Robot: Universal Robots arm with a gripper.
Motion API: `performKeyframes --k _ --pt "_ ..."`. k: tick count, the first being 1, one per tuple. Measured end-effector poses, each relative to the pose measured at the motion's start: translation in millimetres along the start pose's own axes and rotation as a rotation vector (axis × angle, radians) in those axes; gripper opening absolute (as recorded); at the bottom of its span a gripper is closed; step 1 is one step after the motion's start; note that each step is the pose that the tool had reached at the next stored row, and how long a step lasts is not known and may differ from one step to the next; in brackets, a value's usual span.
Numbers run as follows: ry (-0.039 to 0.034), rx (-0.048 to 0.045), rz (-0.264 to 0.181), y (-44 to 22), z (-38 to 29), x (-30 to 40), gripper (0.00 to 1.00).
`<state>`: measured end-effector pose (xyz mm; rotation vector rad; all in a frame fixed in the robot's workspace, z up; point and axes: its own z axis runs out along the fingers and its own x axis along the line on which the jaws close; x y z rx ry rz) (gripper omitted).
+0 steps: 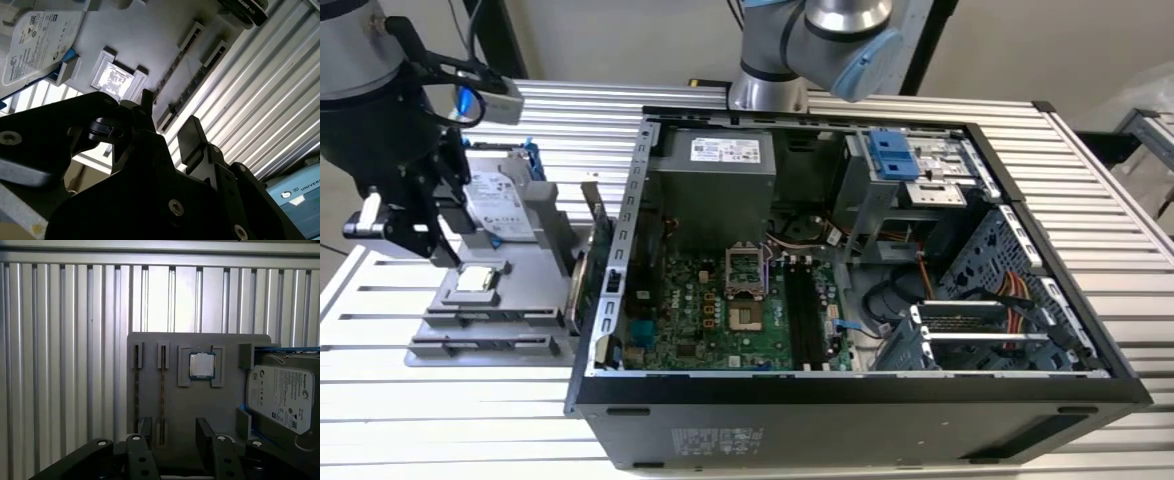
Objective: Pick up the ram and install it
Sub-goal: 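Pick up the ram and move it above insertion slot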
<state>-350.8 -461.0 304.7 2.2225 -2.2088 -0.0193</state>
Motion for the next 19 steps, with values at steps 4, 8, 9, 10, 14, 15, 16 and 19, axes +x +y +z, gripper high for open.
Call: performKeyframes --k 4,8,9,10,14,15,16,19 --pt "0.0000 0.0001 0.000 0.0 2.5 1.2 1.00" --pt "0.0000 0.0000 0.000 -0.1 5.3 2.4 1.00" --pt "-0.0001 0.0001 0.000 -0.1 6.0 2.6 1.00" --pt "-0.0001 0.0002 0.000 -0.1 6.7 2.7 1.00" --pt "-0.0001 0.0001 0.001 -0.1 9.6 2.8 1.00" --pt "-0.0001 0.0001 0.001 -0.1 10.3 2.9 1.00" --pt "0.0000 0.0000 0.001 -0.1 11.0 2.9 1.00" --pt "0.0000 0.0000 0.002 -0.2 13.0 2.9 1.00"
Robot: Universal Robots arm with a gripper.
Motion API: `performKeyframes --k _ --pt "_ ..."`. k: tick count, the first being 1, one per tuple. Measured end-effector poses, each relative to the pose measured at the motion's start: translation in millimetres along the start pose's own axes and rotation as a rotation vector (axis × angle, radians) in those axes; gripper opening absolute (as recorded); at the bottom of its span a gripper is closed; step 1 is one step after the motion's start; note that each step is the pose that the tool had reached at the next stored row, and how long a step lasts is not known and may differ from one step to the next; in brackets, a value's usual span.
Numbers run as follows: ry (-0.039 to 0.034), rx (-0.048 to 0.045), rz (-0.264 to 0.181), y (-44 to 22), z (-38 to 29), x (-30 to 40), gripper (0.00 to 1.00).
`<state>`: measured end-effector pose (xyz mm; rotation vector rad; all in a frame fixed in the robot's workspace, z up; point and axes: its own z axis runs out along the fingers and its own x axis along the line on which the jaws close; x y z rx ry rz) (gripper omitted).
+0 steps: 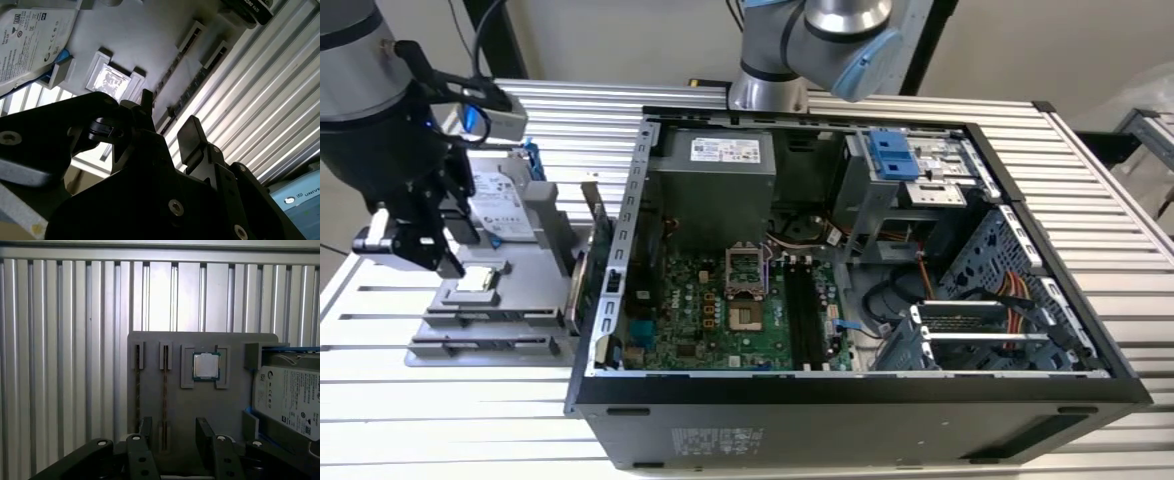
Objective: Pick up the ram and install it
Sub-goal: 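Pick up the ram and move it above insertion slot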
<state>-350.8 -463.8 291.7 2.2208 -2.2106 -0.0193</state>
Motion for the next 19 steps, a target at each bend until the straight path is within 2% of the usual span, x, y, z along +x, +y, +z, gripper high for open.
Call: performKeyframes --k 19 --pt "0.0000 0.0000 0.001 -0.2 12.3 0.1 1.00"
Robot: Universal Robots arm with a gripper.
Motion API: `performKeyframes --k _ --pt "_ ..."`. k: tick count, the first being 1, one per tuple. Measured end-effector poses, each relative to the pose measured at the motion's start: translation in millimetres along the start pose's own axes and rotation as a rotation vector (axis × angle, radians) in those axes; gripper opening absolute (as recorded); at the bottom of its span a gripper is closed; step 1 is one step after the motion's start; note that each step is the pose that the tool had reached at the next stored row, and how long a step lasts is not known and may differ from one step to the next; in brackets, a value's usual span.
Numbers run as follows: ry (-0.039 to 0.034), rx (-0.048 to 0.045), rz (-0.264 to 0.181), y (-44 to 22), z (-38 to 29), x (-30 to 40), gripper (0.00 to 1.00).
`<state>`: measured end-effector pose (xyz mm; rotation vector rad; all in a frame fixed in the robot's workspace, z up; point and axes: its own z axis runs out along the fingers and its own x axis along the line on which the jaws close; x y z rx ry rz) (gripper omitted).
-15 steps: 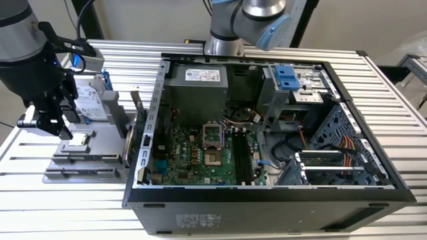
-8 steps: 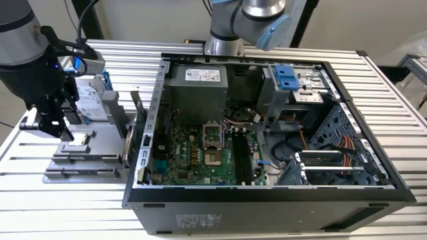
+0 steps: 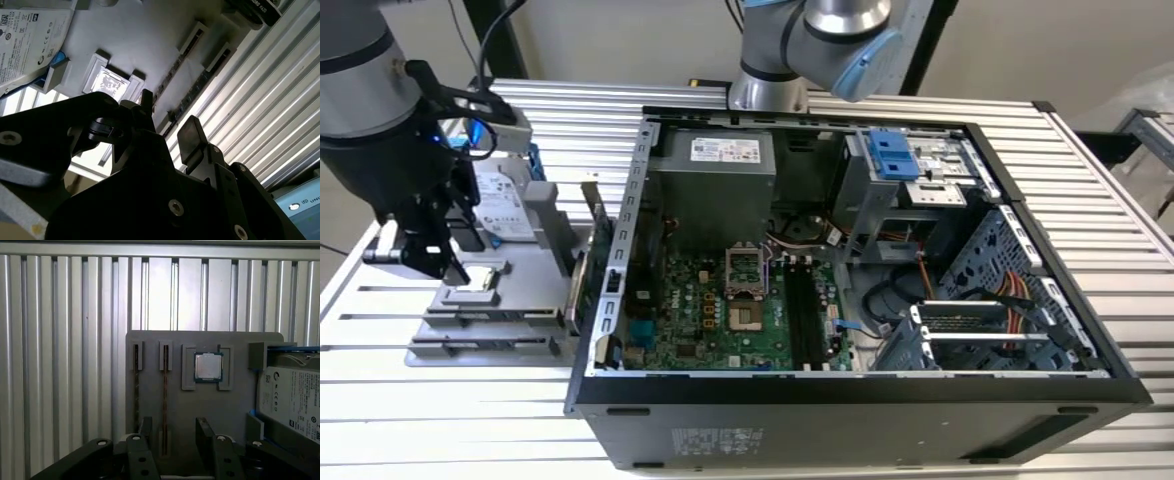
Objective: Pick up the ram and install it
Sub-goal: 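Pick up the ram and move it above insertion slot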
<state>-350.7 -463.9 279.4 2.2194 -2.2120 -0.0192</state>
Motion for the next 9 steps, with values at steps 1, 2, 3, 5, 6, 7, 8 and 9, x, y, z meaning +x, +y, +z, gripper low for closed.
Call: performKeyframes --k 1,2,3,5,6,7,8,9 --pt "0.0000 0.0001 0.000 0.0 0.7 0.0 1.00" --pt "0.0000 0.0000 0.000 0.0 1.4 0.0 1.00" --pt "0.0000 0.0000 0.000 0.0 2.0 0.0 1.00" --pt "0.0000 0.0001 0.000 0.0 3.3 0.0 1.00" --pt "0.0000 0.0000 0.000 0.0 3.9 0.0 1.00" --pt "0.0000 0.0001 0.000 0.0 4.6 0.0 1.00" --pt "0.0001 0.0000 0.000 0.0 5.3 0.0 1.00" --pt "0.0001 -0.0001 0.000 0.0 5.9 0.0 1.00"
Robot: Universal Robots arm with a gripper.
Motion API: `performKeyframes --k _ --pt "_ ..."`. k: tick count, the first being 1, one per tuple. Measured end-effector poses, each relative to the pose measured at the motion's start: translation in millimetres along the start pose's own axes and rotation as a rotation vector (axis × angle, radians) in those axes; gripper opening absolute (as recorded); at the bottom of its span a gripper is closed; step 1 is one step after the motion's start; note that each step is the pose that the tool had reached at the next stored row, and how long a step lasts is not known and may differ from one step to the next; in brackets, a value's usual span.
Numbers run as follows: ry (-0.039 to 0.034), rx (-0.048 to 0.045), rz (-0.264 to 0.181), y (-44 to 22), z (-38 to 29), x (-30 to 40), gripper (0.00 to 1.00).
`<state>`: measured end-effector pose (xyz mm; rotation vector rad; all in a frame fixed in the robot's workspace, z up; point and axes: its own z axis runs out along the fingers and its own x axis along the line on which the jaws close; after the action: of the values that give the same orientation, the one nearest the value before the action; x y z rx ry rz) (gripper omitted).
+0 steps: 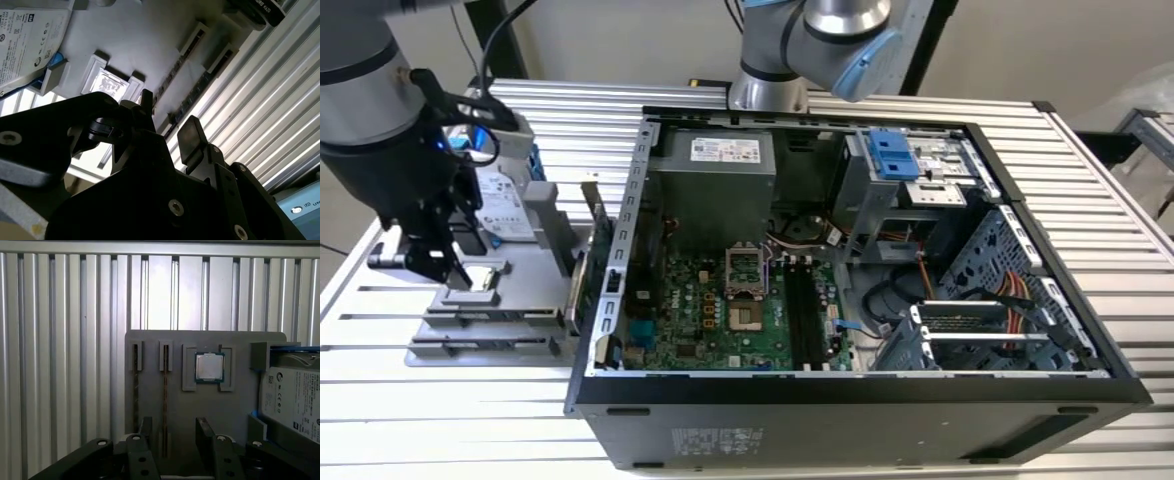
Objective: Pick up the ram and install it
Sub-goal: 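Pick up the ram and move it above insertion slot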
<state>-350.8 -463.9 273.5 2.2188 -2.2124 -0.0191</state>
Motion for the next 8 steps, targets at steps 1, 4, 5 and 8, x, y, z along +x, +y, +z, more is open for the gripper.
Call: performKeyframes --k 1,4,5,8 --pt "0.0000 0.0000 0.000 0.0 0.7 0.0 1.00" --pt "-0.0001 0.0001 0.000 0.0 2.8 0.0 1.00" --pt "-0.0001 0.0001 0.000 -0.1 3.5 0.0 1.00" --pt "0.0000 -0.0001 0.000 -0.1 8.9 0.5 1.00"
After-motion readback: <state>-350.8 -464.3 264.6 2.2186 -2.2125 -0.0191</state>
